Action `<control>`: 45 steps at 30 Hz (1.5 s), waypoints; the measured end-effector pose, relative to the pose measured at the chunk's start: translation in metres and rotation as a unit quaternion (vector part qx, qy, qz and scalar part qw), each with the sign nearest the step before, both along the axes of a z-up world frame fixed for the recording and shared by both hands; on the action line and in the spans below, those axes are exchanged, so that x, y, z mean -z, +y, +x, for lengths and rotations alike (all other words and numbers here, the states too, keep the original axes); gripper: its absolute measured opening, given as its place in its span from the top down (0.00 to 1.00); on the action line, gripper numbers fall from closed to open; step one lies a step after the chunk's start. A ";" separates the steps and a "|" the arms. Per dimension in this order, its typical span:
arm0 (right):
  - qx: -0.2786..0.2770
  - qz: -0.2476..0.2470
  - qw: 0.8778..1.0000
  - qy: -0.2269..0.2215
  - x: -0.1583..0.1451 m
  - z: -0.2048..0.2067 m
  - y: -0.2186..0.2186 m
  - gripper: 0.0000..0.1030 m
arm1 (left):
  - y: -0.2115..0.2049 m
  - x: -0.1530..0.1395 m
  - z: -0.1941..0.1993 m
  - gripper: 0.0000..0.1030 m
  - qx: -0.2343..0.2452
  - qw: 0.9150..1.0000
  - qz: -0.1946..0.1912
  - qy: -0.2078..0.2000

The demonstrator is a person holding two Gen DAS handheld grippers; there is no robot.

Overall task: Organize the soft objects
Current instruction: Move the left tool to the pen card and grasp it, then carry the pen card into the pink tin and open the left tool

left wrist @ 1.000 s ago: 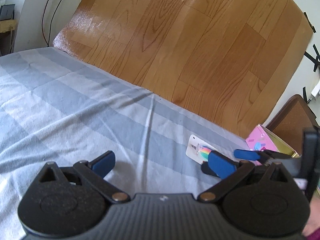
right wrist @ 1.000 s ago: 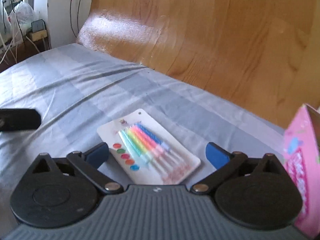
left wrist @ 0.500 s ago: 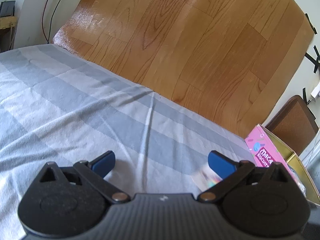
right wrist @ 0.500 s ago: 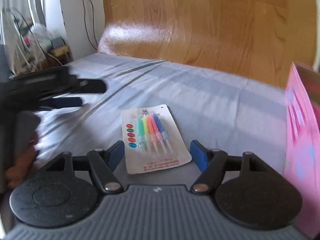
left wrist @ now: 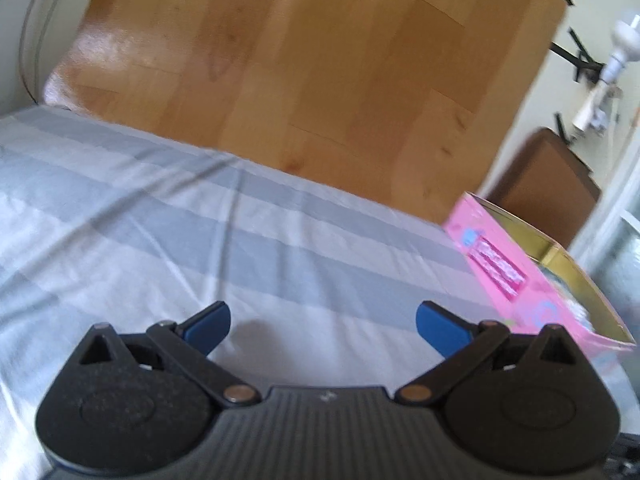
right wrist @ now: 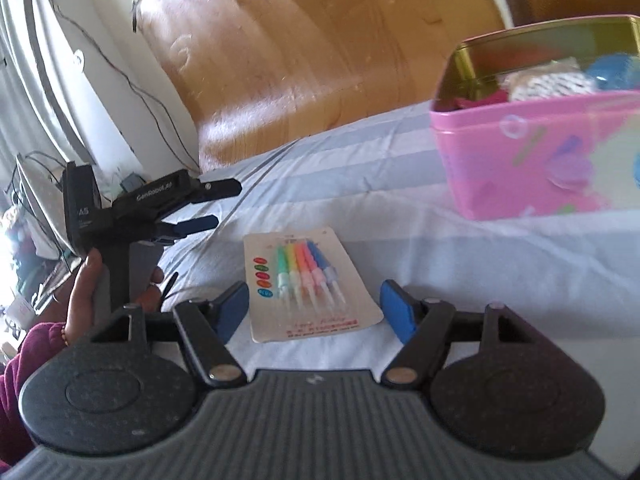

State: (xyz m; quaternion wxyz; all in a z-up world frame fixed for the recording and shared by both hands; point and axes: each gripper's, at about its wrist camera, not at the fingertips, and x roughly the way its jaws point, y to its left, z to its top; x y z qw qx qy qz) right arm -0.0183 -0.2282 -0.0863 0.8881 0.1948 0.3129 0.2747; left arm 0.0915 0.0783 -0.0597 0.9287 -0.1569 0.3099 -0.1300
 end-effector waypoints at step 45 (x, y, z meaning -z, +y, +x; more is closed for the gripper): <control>0.239 -0.207 0.924 -0.215 -0.050 0.020 -0.081 0.29 | -0.269 -0.074 0.048 0.21 0.235 0.971 0.014 0.025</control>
